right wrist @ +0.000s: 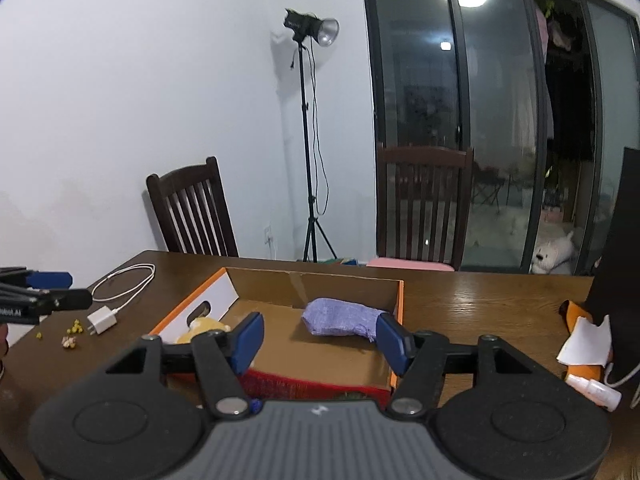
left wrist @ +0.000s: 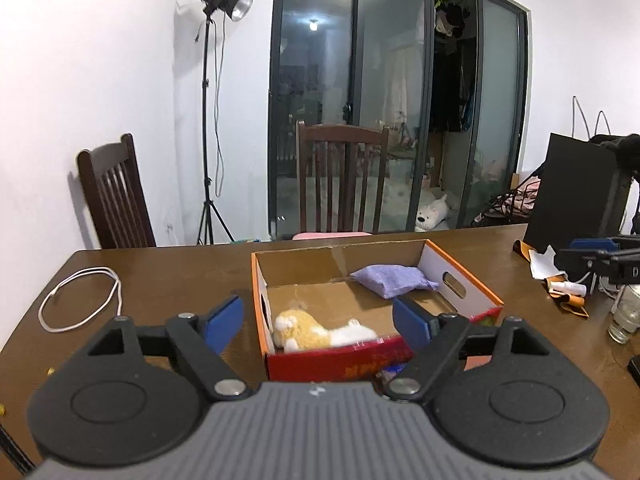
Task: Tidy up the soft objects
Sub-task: 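Lift the plush toy into the cardboard box and release it, then grasp the pink sponge block with the right tool, then carry the pink sponge block into the cardboard box and open the right tool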
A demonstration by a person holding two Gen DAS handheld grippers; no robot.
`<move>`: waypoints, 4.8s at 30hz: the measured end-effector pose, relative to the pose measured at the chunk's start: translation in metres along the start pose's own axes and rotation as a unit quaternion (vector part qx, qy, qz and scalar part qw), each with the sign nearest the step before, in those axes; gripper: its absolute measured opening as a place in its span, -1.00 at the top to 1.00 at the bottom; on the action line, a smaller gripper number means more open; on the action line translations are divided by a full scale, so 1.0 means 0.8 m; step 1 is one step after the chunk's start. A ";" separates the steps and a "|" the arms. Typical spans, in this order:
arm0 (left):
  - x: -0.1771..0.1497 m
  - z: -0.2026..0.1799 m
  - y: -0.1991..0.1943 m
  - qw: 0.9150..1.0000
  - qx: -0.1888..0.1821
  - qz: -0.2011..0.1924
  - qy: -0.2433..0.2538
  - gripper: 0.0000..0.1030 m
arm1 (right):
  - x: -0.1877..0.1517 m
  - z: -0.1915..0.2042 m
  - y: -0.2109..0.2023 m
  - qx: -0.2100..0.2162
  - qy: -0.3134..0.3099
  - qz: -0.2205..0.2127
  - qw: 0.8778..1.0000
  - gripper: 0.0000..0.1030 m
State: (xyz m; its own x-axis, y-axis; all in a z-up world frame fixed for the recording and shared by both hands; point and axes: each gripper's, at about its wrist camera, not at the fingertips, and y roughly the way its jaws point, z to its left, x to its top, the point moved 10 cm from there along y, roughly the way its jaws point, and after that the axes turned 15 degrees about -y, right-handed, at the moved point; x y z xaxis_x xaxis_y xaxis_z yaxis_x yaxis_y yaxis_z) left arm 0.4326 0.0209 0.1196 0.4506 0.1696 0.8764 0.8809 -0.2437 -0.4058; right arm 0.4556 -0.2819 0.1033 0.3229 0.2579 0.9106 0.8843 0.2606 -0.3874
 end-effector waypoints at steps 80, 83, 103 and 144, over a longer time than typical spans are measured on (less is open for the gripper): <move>-0.287 -0.055 -0.090 0.961 -0.099 0.195 -0.168 -0.02 | -0.248 0.166 -0.124 0.126 0.121 0.065 0.983 0.20; -0.289 -0.053 -0.077 0.960 -0.105 0.193 -0.174 0.15 | -0.256 0.166 -0.114 0.127 0.129 0.075 0.981 0.16; -0.032 -0.126 0.148 0.948 -0.209 0.146 -0.189 0.25 | -0.035 0.008 0.039 0.099 0.081 -0.005 0.992 0.29; 0.028 -0.040 -0.013 1.000 -0.009 -0.014 0.005 -0.91 | 0.072 -0.013 -0.026 0.001 -0.033 -0.036 0.999 -0.67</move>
State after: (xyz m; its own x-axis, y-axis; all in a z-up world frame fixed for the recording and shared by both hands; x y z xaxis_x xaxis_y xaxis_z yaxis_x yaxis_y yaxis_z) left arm 0.4287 -0.0035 0.1520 0.4243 0.1678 0.8899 0.8905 -0.2559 -0.3763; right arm 0.4592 -0.2822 0.1651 0.2365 0.2989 0.9245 0.9037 0.2819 -0.3223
